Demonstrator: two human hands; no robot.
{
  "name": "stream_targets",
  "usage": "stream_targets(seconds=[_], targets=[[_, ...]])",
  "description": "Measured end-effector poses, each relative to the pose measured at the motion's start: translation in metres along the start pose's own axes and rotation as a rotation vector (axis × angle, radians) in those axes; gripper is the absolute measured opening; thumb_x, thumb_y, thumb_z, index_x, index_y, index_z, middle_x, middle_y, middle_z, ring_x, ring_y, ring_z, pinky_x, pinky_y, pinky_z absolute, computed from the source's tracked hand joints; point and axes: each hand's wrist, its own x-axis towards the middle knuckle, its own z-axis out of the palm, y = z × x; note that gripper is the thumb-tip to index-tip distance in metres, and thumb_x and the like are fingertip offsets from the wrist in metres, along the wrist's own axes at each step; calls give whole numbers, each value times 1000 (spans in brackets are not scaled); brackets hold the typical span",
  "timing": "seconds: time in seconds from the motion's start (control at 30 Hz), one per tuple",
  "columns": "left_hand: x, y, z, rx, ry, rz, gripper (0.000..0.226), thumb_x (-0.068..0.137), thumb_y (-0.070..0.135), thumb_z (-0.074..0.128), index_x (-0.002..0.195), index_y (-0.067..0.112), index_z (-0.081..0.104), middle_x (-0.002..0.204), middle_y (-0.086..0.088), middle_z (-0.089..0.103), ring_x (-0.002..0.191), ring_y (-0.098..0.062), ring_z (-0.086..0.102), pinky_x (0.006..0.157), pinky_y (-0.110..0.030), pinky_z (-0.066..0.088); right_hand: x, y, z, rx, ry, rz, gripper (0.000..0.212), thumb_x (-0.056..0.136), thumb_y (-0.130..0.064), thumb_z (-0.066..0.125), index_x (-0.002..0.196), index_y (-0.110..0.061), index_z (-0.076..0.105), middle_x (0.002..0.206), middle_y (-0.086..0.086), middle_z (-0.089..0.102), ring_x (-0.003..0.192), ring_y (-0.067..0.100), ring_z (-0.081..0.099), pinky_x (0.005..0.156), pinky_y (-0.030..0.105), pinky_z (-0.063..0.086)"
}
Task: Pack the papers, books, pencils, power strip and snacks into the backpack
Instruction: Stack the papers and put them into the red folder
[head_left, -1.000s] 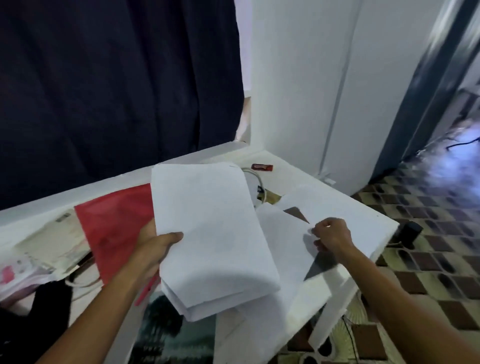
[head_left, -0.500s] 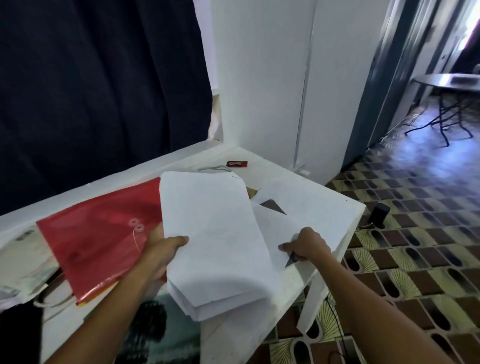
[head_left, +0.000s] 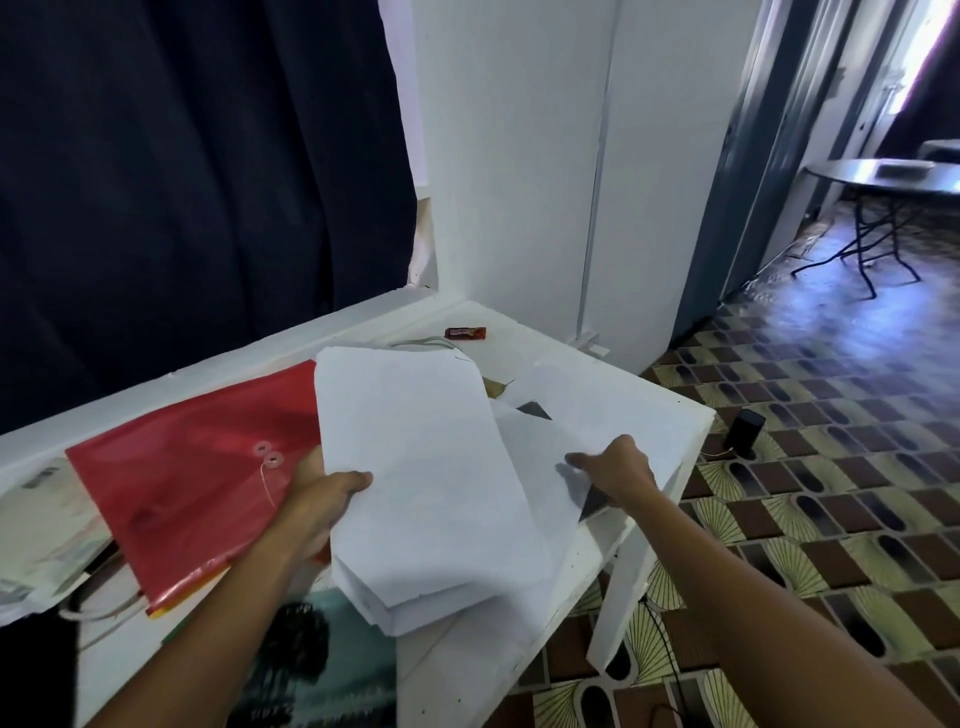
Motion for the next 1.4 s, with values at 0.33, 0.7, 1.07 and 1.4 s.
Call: stream_targets(seconds=[0.33,0.7,1.07,1.4], targets=[[-2,0,8,7,15,42,41,78,-16,62,111,9,60,104,-12,68,97,-36,65,90,-52,51,-1,17,3,-95,197,142,44,78,-32,73,115,-14,58,120,11,57,118,32,46,93,41,40],[8,5,19,72,16,73,39,80,-14,60,111,10,58,98,-5,67,88,-27,64,69,-35,51,-18,-75,-98,361,348,-569,17,89,-2,49,100,-3,62,90,7,60,80,23,55,66,29,43],[15,60,73,-37,172,182,42,76,-11,67,112,9,61,98,-7,71,84,-22,68,63,-30,52,26,-182,-154,468,-124,-674,10,76,-1,64,82,7,66,72,12,59,64,21,57,62,32,44],[18,104,135,-482,11,122,29,92,24,39,88,10,64,78,-9,63,62,-22,62,58,-29,49,82,-172,-104,452,-149,-715,18,78,-8,69,88,-10,54,86,7,60,72,20,57,58,23,41]])
